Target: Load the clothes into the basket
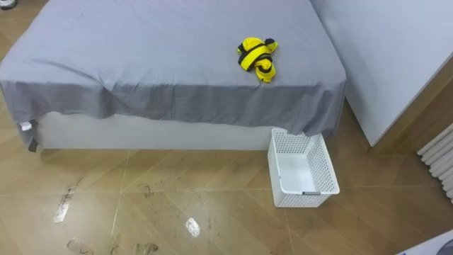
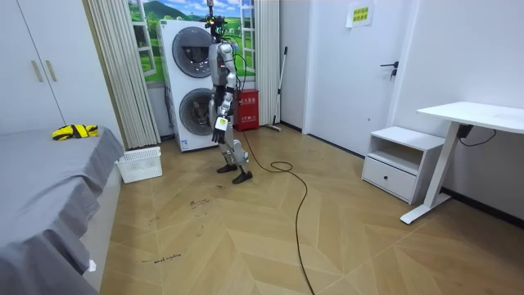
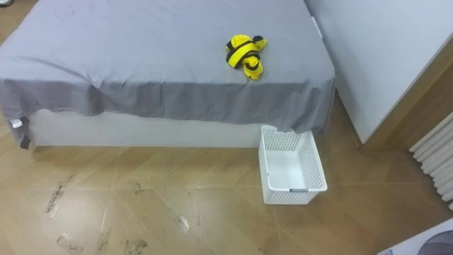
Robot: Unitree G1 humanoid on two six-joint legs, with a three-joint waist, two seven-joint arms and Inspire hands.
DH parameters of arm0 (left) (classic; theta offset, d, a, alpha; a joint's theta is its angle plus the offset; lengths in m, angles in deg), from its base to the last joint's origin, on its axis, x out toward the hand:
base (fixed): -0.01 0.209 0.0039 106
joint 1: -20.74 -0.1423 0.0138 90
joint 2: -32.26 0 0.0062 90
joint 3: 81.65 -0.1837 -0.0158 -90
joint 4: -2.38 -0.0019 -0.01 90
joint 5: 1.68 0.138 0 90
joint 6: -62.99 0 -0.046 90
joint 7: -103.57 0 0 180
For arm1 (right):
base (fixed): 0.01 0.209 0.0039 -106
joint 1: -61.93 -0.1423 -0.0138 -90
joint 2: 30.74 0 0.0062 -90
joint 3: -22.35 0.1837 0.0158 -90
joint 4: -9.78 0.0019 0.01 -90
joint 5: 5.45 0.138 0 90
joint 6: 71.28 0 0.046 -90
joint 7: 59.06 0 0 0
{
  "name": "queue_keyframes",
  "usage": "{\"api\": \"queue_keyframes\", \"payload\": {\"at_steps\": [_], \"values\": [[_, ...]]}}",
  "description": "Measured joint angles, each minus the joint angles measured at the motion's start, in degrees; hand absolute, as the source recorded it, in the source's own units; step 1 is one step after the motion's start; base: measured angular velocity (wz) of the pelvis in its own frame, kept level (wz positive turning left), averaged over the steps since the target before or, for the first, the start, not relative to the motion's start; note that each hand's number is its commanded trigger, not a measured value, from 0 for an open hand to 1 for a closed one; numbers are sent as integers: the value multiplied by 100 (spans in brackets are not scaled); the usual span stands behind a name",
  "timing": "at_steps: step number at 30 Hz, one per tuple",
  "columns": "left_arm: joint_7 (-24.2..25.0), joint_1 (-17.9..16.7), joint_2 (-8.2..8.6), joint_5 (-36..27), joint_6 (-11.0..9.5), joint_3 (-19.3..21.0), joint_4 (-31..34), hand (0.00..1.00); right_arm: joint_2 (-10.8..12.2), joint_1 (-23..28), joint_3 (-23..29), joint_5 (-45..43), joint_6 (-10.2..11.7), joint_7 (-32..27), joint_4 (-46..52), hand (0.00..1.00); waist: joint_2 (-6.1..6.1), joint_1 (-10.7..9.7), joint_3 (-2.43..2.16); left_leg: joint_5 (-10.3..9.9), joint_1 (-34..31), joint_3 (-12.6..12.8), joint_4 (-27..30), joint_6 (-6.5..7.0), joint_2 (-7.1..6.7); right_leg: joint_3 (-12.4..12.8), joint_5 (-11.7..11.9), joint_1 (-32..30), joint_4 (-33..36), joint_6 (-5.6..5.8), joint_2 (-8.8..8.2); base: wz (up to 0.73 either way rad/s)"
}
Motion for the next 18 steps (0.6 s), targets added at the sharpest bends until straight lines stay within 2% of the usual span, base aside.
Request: {"api": "queue_keyframes", "payload": {"at_steps": [12, 18], "values": [[29, -1, -15, -40, 9, 6, -5, 0, -2, -14, -58, -52, 0, -36, 8, 0, -16, 6, 3, 0, 5, -3, 3, 0, -5, -4, -3, 32, -12, 5, -4, 1], [263, 8, -32, -862, 14, 7, -203, 0, 5, 10, 10, -3, -39, -41, -34, 0, -9, -13, 3, 0, -3, -9, 2, 0, -6, -2, -3, 54, -58, 5, -2, 0]]}}
